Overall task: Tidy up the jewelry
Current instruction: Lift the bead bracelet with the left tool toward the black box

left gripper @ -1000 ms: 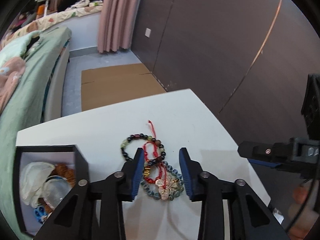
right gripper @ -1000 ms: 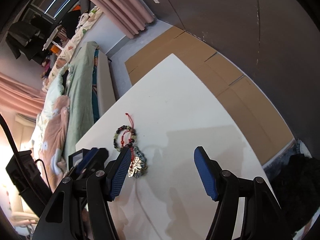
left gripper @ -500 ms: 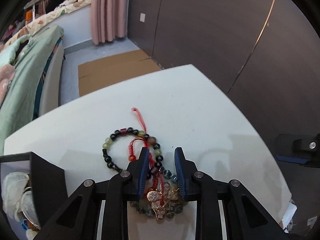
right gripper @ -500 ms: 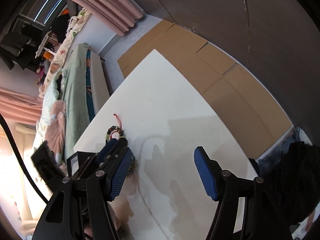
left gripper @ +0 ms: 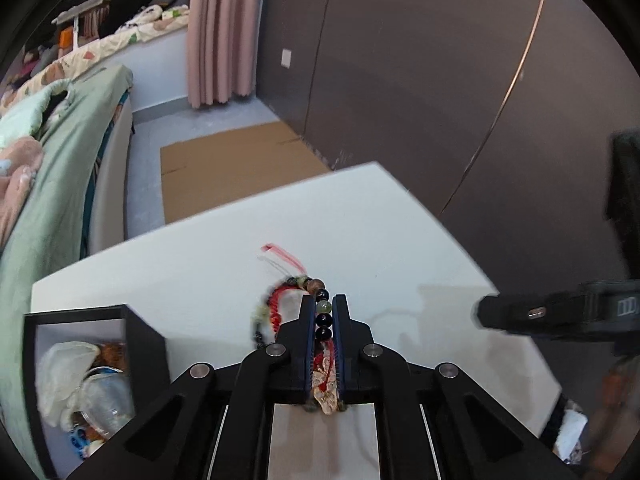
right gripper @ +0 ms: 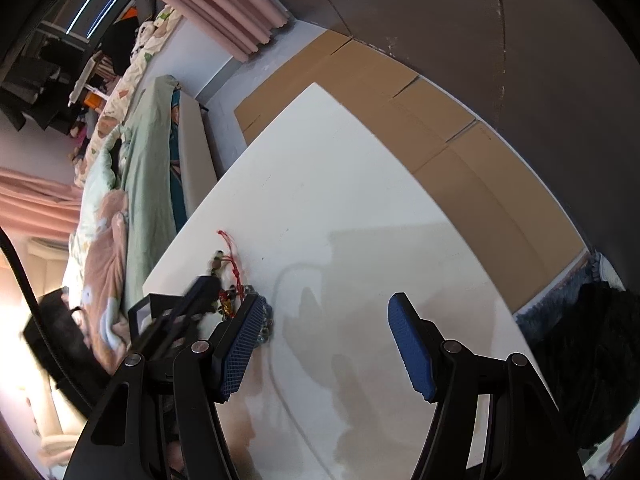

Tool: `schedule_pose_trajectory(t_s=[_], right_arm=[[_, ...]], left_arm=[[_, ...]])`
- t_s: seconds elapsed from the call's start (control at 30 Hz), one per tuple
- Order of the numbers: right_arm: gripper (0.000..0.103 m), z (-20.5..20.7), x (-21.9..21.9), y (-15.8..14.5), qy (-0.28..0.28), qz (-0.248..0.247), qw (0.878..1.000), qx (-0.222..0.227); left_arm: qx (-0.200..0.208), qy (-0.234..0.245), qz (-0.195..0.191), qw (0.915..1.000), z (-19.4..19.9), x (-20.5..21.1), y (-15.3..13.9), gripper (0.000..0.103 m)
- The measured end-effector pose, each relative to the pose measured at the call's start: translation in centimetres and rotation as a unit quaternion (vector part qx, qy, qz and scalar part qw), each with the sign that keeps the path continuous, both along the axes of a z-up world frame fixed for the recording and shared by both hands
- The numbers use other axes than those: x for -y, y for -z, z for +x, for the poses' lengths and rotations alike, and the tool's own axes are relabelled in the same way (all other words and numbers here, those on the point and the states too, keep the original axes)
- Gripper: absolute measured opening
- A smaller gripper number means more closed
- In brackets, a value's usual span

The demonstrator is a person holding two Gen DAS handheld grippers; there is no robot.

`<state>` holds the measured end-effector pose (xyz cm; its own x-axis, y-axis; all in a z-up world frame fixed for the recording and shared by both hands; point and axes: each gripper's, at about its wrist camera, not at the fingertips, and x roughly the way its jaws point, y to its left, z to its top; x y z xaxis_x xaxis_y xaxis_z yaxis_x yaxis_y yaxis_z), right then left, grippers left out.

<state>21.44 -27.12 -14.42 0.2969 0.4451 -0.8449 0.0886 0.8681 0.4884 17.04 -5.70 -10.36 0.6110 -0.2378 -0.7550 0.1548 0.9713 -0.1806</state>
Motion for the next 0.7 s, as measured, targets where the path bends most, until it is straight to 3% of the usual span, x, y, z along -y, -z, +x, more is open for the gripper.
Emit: schedule_pose_trajectory(t_s=[0.2, 0.7], right_arm=[[0.066, -0.2, -1.5, 0.3, -0.012, -0.011, 1.0, 0.0], [0.063, 0.5, -6.7, 0.8, -0.049, -0.03, 0.998, 0.032]], left_arm=[[0.009, -0.017, -0.046, 0.9988, -1.3, -2.8, -2.0, 0.008], [0.041, -0.045, -0.086, 0.9944, -3.6, -7.1, -4.8, 0.008]])
